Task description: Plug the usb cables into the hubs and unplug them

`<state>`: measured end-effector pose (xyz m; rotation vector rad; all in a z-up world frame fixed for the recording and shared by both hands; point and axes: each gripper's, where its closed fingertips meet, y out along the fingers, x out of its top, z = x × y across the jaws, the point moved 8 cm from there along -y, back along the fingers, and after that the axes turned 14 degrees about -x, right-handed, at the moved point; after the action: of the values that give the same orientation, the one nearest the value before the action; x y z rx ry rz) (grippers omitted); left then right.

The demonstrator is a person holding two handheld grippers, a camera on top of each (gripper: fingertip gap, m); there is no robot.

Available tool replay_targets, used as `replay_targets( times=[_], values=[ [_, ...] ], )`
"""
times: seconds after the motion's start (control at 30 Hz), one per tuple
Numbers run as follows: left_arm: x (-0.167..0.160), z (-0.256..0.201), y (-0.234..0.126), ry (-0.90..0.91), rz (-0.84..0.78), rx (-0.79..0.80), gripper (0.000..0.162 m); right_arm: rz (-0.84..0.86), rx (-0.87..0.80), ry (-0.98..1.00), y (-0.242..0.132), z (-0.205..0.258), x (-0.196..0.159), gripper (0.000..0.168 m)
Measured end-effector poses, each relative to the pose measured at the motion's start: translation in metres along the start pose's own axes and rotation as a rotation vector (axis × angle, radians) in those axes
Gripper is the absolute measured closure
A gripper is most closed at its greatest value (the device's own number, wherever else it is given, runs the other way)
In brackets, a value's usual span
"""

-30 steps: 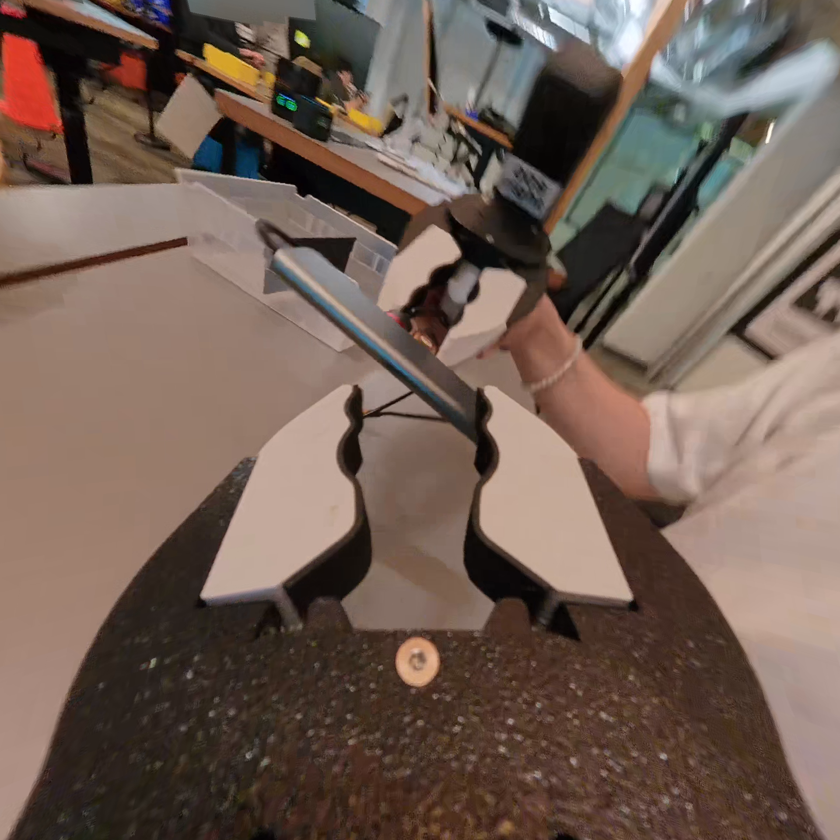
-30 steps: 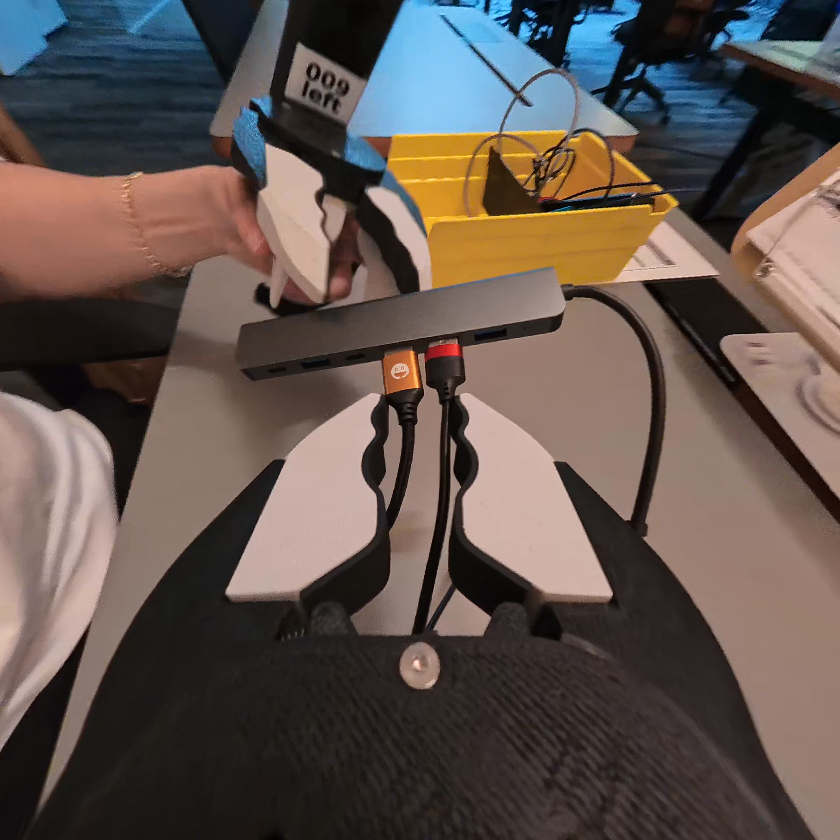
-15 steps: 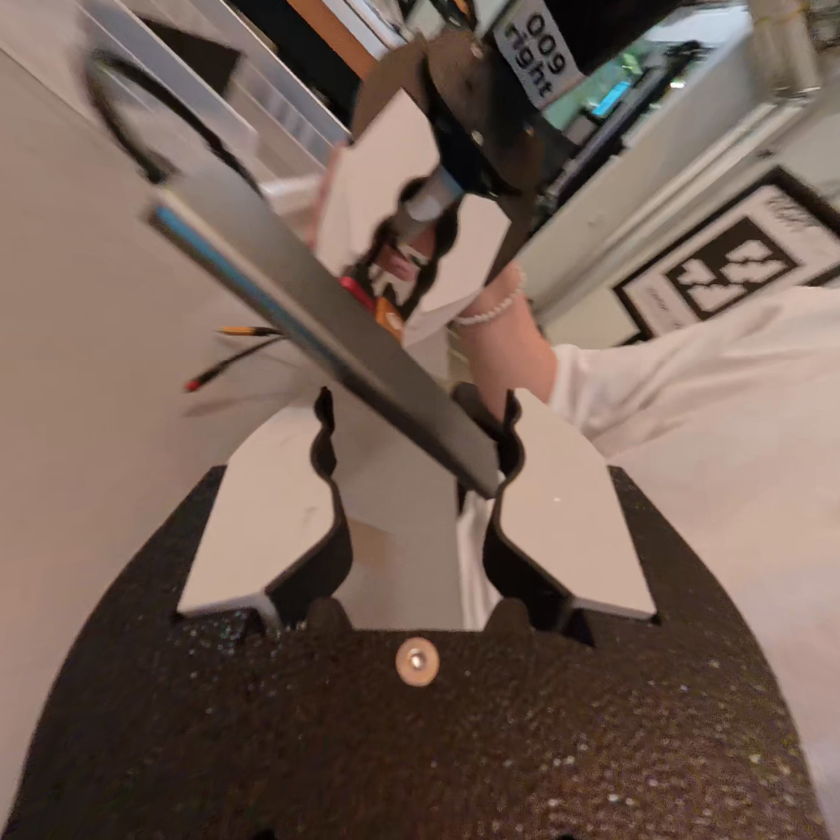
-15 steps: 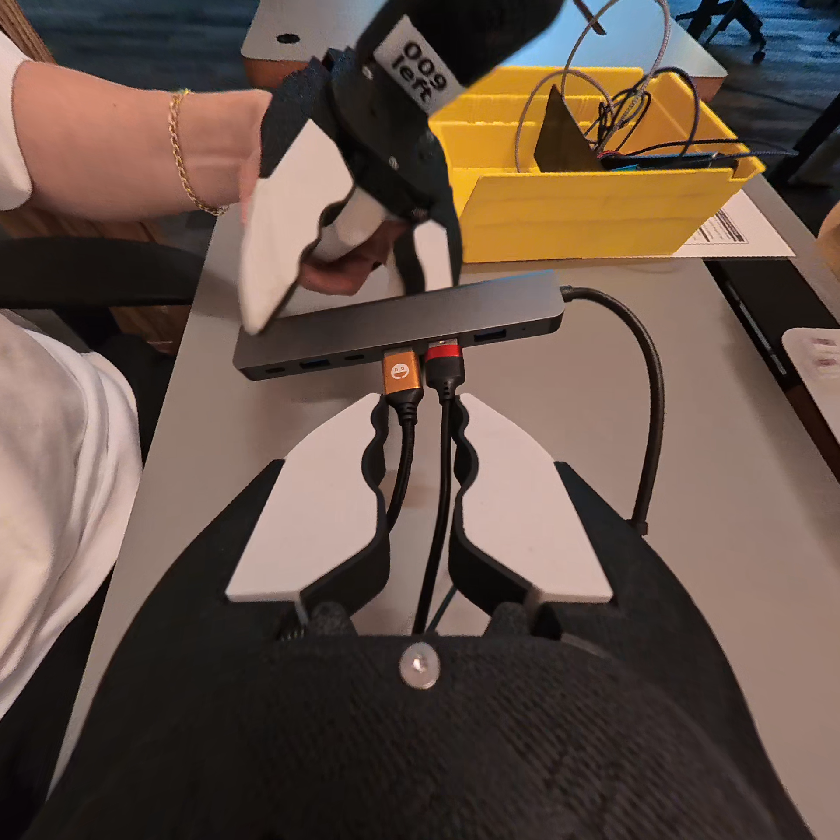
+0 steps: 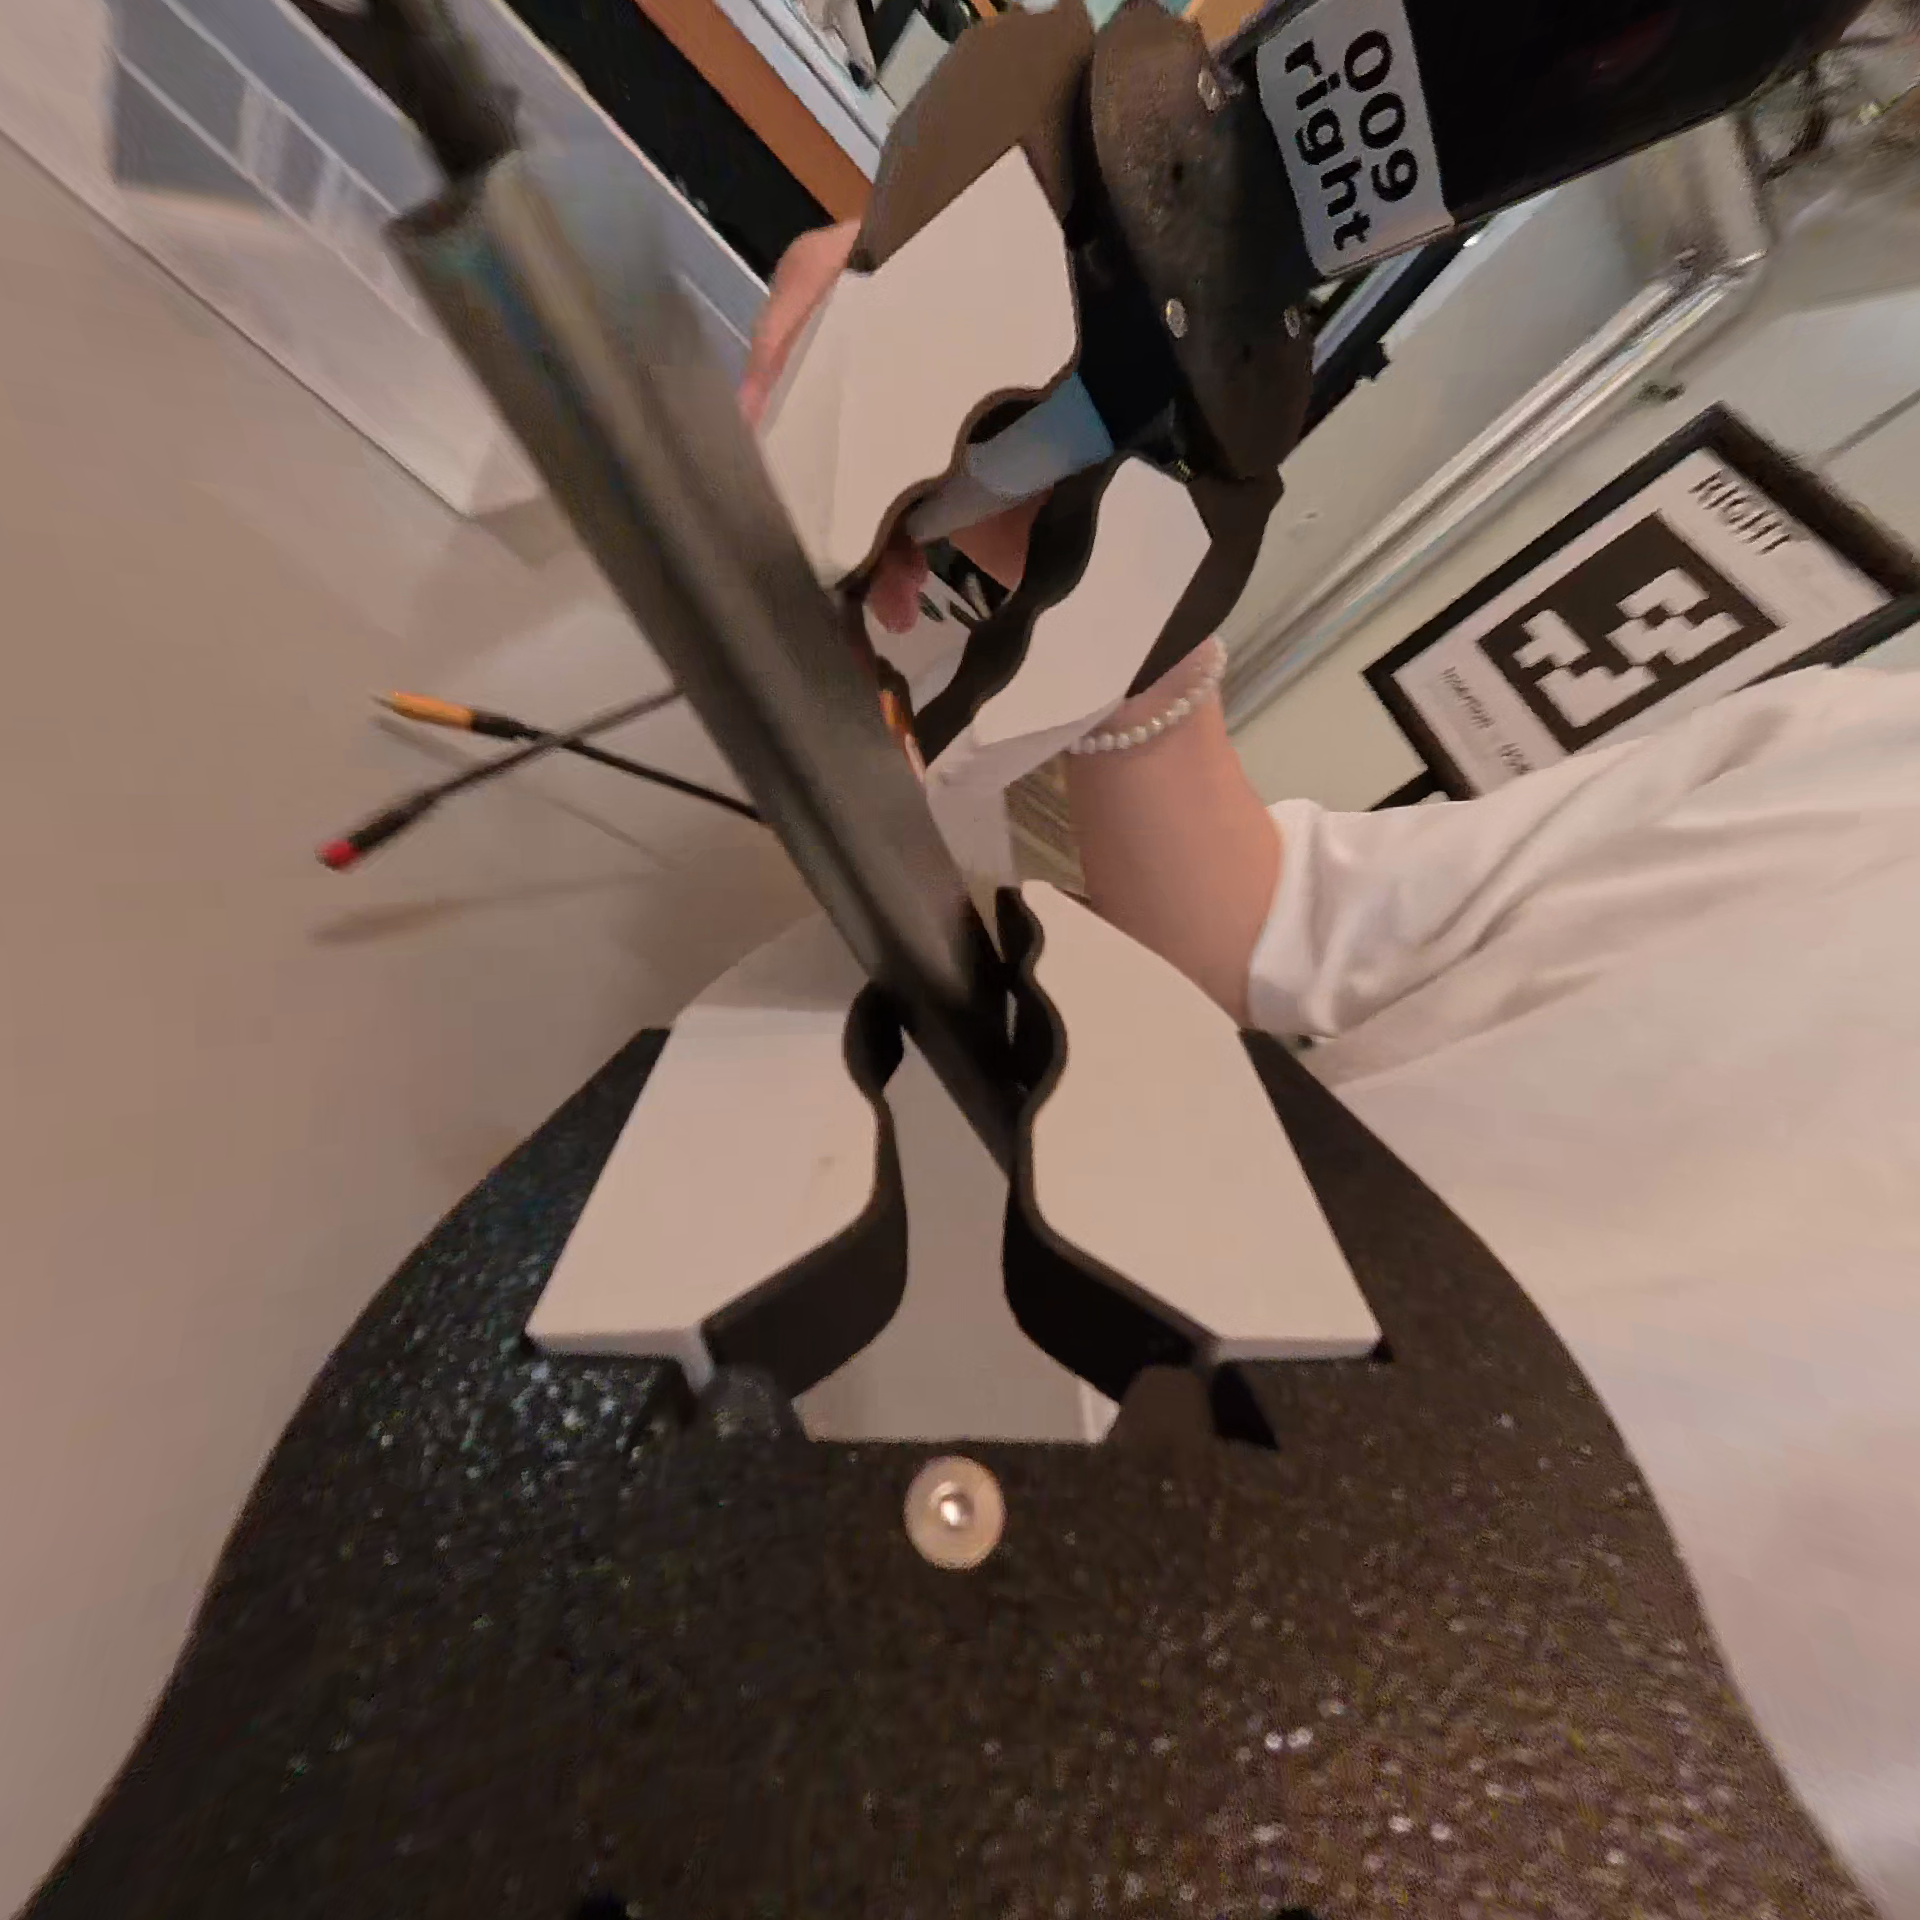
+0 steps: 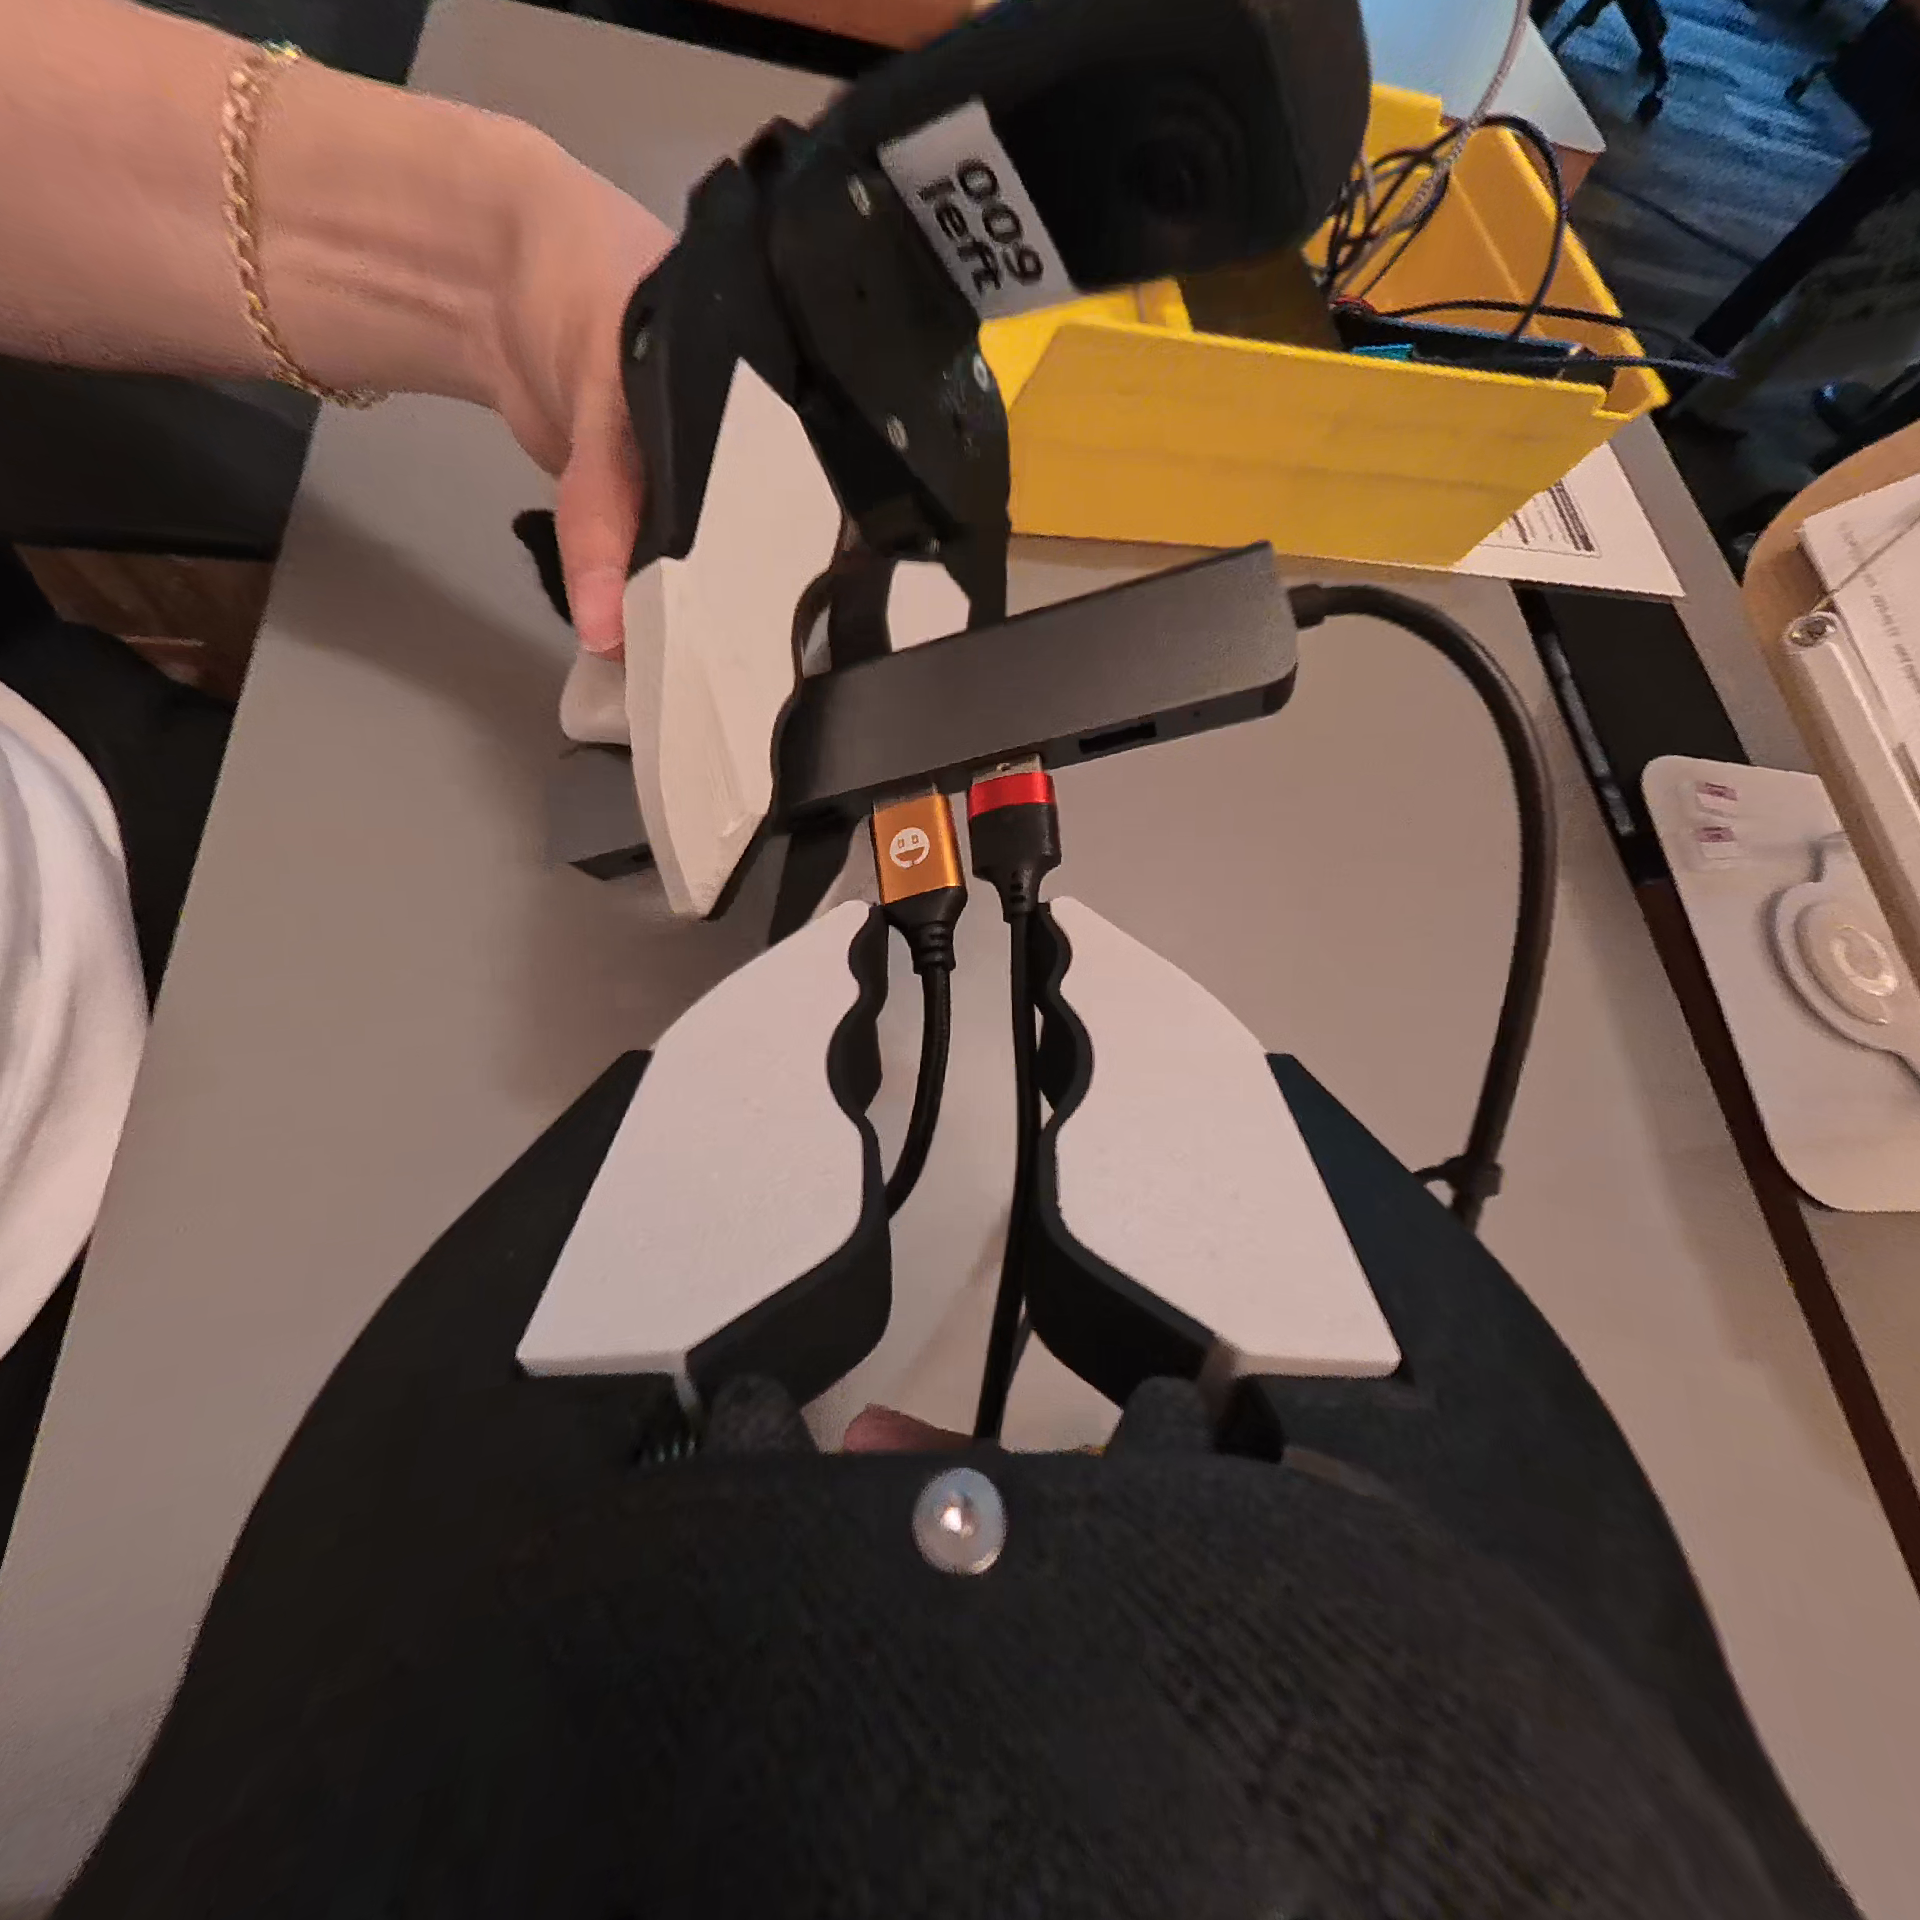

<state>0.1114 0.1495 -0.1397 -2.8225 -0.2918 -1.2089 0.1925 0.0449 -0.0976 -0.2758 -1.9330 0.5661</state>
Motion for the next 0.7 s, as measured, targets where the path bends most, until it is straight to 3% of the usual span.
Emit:
replay_targets(
  times=[0.3,0.43,0.53,0.7],
  values=[
    [0.014,-0.008,-0.007,0.088,0.01,0.068,0.149,-0.047,-0.076,-0.087,-0.011,0.003,0.007,0.143],
    [0.016,-0.007,-0.009,0.109,-0.018,0.144,0.141,-0.005,-0.08,-0.142,-0.011,0.006,0.005,0.143],
    [0.017,-0.008,-0.012,0.069,-0.058,0.077,0.152,-0.03,-0.077,-0.138,-0.012,0.007,0.006,0.143],
    [0.013,-0.001,-0.012,-0.085,-0.183,-0.048,0.152,-0.072,-0.119,-0.157,-0.013,0.009,0.003,0.142]
  ],
)
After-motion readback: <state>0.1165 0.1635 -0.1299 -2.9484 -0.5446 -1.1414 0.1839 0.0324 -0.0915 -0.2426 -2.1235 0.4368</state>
